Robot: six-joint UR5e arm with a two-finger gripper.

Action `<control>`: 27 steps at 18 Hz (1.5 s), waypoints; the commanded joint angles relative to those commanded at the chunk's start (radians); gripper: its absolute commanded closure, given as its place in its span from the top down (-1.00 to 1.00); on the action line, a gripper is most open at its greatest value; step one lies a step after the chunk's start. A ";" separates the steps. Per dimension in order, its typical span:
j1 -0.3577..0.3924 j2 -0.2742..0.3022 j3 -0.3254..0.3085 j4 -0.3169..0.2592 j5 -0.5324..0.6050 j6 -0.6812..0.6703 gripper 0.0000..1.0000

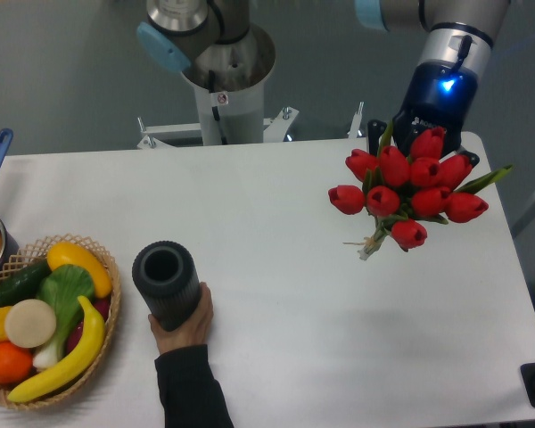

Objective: Place the flowers on the table
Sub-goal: 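Hold the red tulip bouquet with the gripper and lower it toward the table, then swing the held tulips toward the black holder and lay them on the table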

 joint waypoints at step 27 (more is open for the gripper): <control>-0.463 -0.205 -0.003 -0.009 1.203 -0.046 -0.17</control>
